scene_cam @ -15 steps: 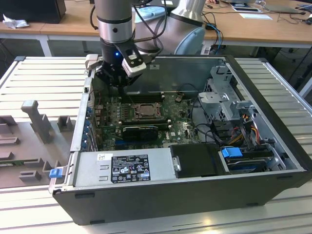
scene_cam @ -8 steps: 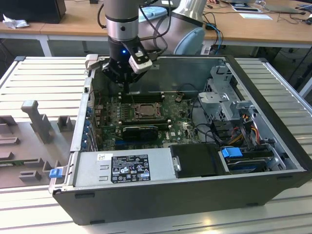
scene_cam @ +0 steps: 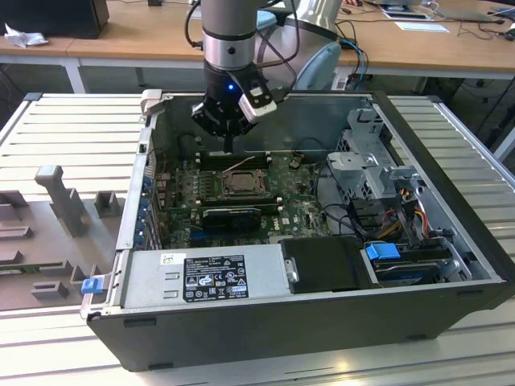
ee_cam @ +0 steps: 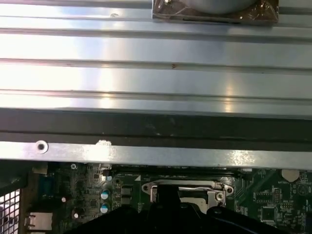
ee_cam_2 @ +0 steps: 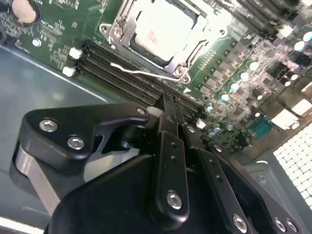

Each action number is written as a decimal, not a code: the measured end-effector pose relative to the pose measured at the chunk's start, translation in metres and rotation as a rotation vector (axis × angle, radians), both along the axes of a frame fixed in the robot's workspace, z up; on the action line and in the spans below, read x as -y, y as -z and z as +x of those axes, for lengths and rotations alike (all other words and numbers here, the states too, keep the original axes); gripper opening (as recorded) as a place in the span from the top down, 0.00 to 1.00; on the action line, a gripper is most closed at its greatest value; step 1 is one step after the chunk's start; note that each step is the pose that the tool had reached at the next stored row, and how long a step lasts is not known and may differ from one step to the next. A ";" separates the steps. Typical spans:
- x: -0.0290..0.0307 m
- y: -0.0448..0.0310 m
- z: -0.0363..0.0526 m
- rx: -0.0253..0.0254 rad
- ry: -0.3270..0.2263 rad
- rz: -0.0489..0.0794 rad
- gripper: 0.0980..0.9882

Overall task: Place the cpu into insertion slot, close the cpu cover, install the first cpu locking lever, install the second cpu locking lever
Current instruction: 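Install the first cpu locking lever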

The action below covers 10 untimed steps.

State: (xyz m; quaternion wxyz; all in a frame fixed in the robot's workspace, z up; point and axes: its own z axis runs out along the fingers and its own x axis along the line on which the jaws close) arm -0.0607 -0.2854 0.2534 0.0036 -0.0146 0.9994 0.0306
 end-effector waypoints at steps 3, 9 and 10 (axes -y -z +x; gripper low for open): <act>-0.0007 0.0104 0.0044 0.0002 0.000 0.000 0.99; -0.0040 0.0242 0.0186 0.0003 0.000 0.000 0.99; -0.0044 0.0255 0.0201 0.0002 0.000 0.000 0.99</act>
